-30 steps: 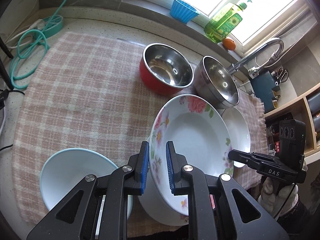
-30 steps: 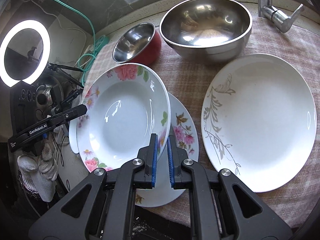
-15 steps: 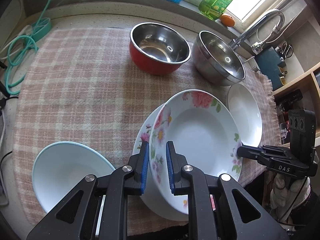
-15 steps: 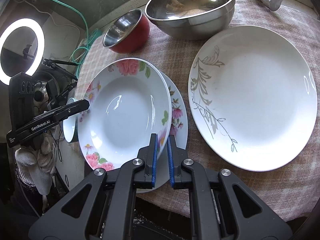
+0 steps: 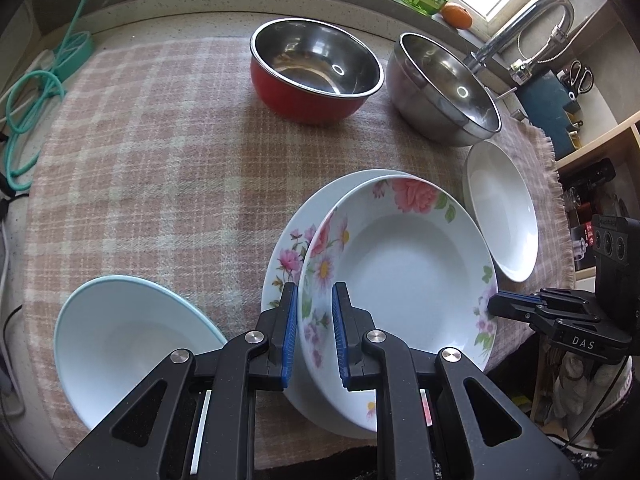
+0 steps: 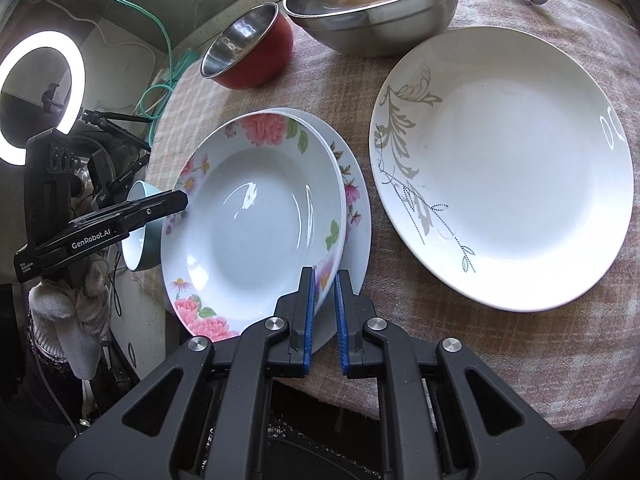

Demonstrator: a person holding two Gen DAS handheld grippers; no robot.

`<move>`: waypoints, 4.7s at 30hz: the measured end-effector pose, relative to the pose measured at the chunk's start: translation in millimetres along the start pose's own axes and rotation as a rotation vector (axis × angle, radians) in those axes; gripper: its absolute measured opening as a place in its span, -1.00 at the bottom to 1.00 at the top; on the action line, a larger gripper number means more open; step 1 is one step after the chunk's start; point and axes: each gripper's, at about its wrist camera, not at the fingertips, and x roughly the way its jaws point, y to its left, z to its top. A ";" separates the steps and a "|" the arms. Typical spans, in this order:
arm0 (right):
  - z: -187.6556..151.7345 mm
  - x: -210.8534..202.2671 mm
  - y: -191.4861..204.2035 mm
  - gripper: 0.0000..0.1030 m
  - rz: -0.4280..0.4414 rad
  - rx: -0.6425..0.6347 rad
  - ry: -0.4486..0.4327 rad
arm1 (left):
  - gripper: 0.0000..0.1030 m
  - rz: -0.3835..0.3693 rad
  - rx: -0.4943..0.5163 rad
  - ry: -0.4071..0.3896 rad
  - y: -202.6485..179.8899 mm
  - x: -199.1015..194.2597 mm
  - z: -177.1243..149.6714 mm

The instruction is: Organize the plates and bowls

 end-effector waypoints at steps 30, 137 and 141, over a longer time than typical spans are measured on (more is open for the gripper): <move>-0.4 -7.0 3.5 -0.57 -0.013 -0.036 -0.023 | -0.42 0.032 0.013 0.005 0.6 2.6 3.2; 1.3 -116.6 -153.9 -0.81 -0.097 0.235 -0.253 | -0.68 -0.173 0.143 0.007 -139.8 55.3 67.3; -0.9 -122.2 -143.5 -0.81 -0.097 0.226 -0.264 | -0.68 -0.179 0.154 -0.008 -135.7 43.5 65.7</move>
